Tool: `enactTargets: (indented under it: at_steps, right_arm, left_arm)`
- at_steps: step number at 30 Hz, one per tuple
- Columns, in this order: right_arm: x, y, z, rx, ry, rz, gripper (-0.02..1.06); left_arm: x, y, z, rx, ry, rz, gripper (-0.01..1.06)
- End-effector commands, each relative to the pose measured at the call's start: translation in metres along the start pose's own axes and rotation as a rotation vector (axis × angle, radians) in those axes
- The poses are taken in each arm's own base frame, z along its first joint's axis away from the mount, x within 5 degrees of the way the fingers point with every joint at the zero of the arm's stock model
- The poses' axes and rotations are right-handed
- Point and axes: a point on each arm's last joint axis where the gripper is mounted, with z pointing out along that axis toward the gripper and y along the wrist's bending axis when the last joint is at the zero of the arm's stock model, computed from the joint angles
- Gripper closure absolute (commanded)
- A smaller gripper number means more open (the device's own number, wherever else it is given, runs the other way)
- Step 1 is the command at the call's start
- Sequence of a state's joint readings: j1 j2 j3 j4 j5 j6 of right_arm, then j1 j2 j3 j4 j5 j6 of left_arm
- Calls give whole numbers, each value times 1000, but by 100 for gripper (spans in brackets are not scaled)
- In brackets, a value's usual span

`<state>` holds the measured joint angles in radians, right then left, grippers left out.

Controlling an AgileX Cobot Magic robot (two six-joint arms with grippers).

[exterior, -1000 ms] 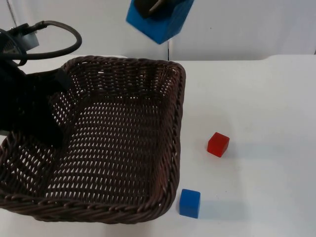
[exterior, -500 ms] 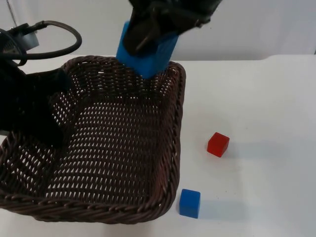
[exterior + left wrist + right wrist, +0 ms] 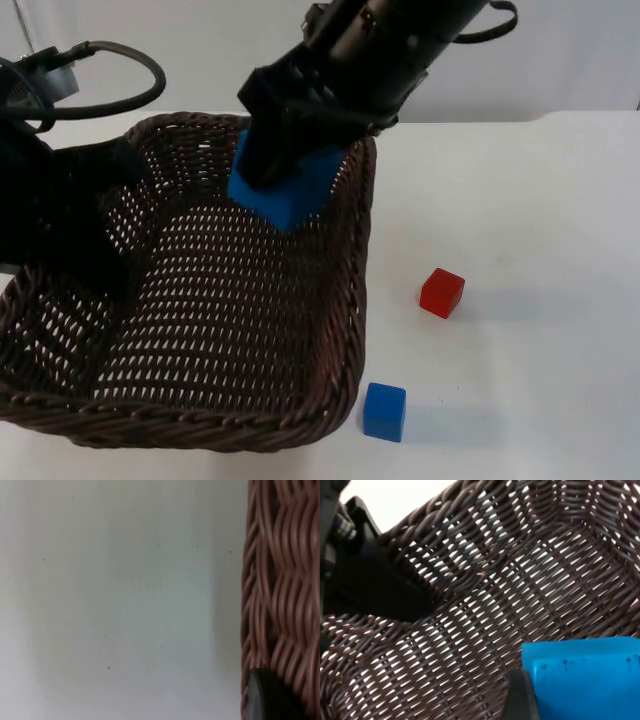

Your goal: Pick up the basket with the left hand and place the largest block into the basket with the right hand.

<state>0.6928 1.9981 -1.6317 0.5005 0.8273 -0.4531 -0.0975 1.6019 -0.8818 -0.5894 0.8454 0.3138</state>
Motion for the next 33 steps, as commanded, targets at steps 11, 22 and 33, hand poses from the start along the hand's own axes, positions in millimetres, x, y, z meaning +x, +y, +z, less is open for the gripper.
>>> enactTargets:
  at_steps: [11, 22, 33]
  right_arm:
    - [1, 1, 5, -5, 10, -13, 41]
    - [-14, 15, -40, 30, -121, -150, 21]
    - [-21, 39, -114, 66, -249, -220, 21]
  left_arm:
    - [0, -4, -4, 30, -21, -26, 105]
    - [0, -4, -4, 30, -21, -26, 105]
    - [0, -4, -4, 30, -21, -26, 105]
